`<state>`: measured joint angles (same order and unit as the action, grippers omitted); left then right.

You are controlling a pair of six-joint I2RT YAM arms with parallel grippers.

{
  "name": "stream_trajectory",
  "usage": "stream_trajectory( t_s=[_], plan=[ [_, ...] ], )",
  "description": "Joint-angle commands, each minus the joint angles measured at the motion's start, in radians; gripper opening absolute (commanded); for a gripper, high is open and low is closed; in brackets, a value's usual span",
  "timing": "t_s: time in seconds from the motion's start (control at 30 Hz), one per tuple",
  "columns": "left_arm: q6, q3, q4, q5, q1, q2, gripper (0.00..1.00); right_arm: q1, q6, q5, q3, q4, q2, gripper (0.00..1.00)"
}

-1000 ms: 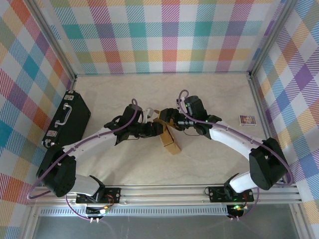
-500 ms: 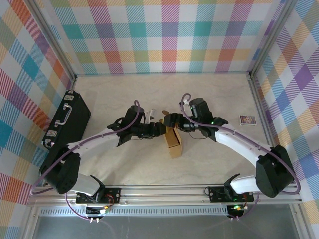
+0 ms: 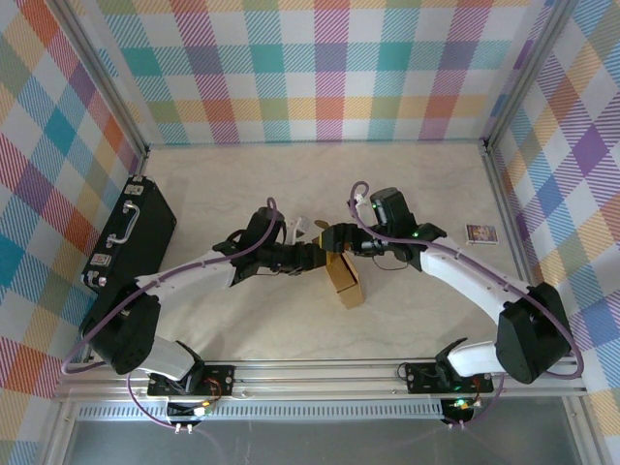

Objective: Fold the paper box

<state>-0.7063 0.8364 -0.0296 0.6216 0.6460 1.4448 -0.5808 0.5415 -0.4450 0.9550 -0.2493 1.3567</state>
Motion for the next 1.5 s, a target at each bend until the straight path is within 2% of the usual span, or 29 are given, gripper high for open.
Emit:
stream_trajectory(
  t_s=[0.0, 0.13, 0.4, 0.57, 0.9, 1.17, 1.47],
  plan=[
    [-0.024, 0.017, -0.096, -0.043, -0.005, 0.002, 0.43, -0.041, -0.144, -0.149, 0.012, -0.205, -0.009, 0.81],
    [-0.053, 0.016, -0.147, -0.018, 0.000, 0.009, 0.42, -0.040, -0.188, -0.147, 0.029, -0.272, 0.004, 0.78],
    [-0.070, 0.018, -0.162, -0.022, 0.009, 0.007, 0.41, -0.041, -0.243, -0.026, 0.093, -0.397, 0.022, 0.71],
    [-0.072, 0.023, -0.157, -0.025, 0.011, -0.024, 0.42, -0.041, -0.235, -0.011, 0.100, -0.404, 0.023, 0.68],
    [-0.067, 0.032, -0.139, -0.035, 0.014, -0.026, 0.42, -0.036, -0.248, 0.047, 0.143, -0.452, 0.049, 0.55],
    [-0.025, 0.067, -0.186, 0.009, 0.051, -0.035, 0.42, -0.028, -0.220, -0.009, 0.169, -0.412, 0.074, 0.51],
    [-0.003, 0.066, -0.180, -0.007, 0.054, -0.101, 0.42, -0.024, -0.101, -0.198, 0.213, -0.288, 0.173, 0.46]
  ],
)
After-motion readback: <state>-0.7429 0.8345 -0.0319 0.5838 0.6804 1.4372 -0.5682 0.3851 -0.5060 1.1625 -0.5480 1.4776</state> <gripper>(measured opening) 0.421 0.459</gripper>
